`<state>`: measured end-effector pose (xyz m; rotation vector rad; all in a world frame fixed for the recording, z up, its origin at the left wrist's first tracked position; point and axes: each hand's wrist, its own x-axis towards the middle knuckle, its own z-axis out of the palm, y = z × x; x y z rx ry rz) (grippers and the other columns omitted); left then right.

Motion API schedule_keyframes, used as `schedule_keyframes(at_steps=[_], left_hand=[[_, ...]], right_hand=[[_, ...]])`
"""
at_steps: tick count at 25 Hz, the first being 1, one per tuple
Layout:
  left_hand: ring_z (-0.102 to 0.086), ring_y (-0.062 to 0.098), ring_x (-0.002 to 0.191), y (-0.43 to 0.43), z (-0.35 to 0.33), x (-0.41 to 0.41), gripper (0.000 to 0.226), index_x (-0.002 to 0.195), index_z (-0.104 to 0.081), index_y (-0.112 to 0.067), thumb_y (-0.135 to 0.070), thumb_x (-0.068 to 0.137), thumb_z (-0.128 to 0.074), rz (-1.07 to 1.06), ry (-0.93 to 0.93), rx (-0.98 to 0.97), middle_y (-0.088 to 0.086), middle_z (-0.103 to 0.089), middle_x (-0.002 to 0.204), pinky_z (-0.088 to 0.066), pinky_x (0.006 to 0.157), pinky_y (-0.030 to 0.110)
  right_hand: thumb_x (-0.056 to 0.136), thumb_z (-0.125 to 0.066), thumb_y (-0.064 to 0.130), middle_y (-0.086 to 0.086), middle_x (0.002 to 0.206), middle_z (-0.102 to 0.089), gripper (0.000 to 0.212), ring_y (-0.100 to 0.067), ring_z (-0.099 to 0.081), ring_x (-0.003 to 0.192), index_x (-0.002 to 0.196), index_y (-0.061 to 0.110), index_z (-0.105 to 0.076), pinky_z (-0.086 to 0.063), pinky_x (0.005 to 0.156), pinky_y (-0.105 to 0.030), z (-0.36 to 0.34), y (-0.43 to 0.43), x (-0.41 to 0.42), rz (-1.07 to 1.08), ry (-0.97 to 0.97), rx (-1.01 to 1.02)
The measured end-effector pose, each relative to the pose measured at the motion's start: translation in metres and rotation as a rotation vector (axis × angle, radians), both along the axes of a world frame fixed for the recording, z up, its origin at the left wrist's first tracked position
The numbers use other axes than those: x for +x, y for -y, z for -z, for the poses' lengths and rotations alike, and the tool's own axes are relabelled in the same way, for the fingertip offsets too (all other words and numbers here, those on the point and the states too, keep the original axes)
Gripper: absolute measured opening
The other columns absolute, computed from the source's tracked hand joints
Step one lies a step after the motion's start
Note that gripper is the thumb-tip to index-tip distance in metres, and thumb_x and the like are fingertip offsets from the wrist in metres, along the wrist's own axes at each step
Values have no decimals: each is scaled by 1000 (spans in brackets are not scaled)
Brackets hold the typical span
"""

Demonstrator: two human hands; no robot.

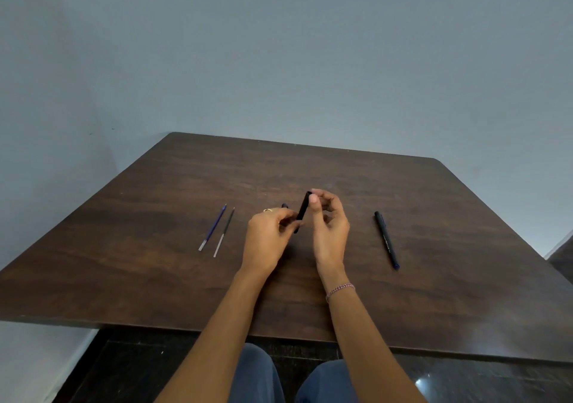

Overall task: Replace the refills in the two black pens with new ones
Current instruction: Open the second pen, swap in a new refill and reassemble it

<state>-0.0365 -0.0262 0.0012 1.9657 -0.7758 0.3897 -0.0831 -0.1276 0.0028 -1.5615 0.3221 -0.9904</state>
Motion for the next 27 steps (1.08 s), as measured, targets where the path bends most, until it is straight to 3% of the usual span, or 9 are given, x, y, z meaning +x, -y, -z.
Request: schedule_keyframes(at_steps=[2,5,7,11,14,16,20,24,27], left_hand=[[-64,7,82,0,-1,0,21,97,-72,-14,-21,78,-75,-23,24,26,-1,-72,89,-54,77,24],[-64,9,76,-1,-4,-2,19,95,-72,-15,-24,79,-74,-53,48,20,-1,-71,85,-56,71,30],[-63,10,72,-2,-4,-2,18,93,-73,-16,-27,79,-74,-89,56,27,-2,-70,82,-55,68,30],[-62,11,72,-1,-4,-2,19,95,-73,-18,-29,79,-74,-114,62,70,-2,-69,83,-53,68,31],[-63,12,75,0,-5,-2,19,95,-73,-19,-28,78,-74,-119,62,102,-2,-69,86,-54,69,31],[-62,12,76,0,-4,-1,19,95,-73,-19,-28,78,-75,-133,78,120,-3,-70,87,-51,67,26],[-62,12,77,-1,-5,-1,18,94,-74,-19,-26,77,-76,-152,107,135,-3,-69,86,-45,65,22],[-62,13,77,-1,-4,0,18,91,-74,-19,-25,75,-77,-145,105,151,-3,-69,85,-51,65,27],[-61,12,76,-2,-4,0,16,88,-73,-19,-25,75,-78,-142,109,148,-4,-68,83,-52,64,30]], right_hand=[[89,-53,51,4,100,-63,24,-1,-57,89,97,30,-61,-42,71,-7,1,-1,-2,112,-20,-25],[94,-55,35,5,92,-63,11,-4,-59,80,95,24,-59,-42,65,-6,-6,12,-6,300,-49,3],[94,-57,25,3,94,-67,8,-9,-63,86,98,20,-61,-41,64,-7,-12,32,-10,313,-226,16],[93,-61,25,-3,95,-71,24,-4,-57,68,105,6,-70,-39,60,-9,-14,59,-29,295,-754,-330],[89,-66,29,-4,75,-67,26,-6,-49,52,83,5,-70,-36,48,-15,-26,57,-26,287,-955,-514],[85,-69,33,-7,78,-64,29,-17,-58,63,74,8,-60,-42,56,-24,-35,50,-17,275,-1061,-665],[88,-68,26,-12,99,-67,23,-29,-66,93,95,4,-66,-44,63,-30,-38,40,0,259,-1165,-823],[87,-65,9,-12,101,-68,9,-29,-66,94,95,6,-66,-44,63,-30,-34,37,3,287,-1185,-883],[87,-64,14,-12,95,-67,8,-29,-65,87,87,5,-64,-44,61,-31,-31,37,0,285,-1144,-864]])
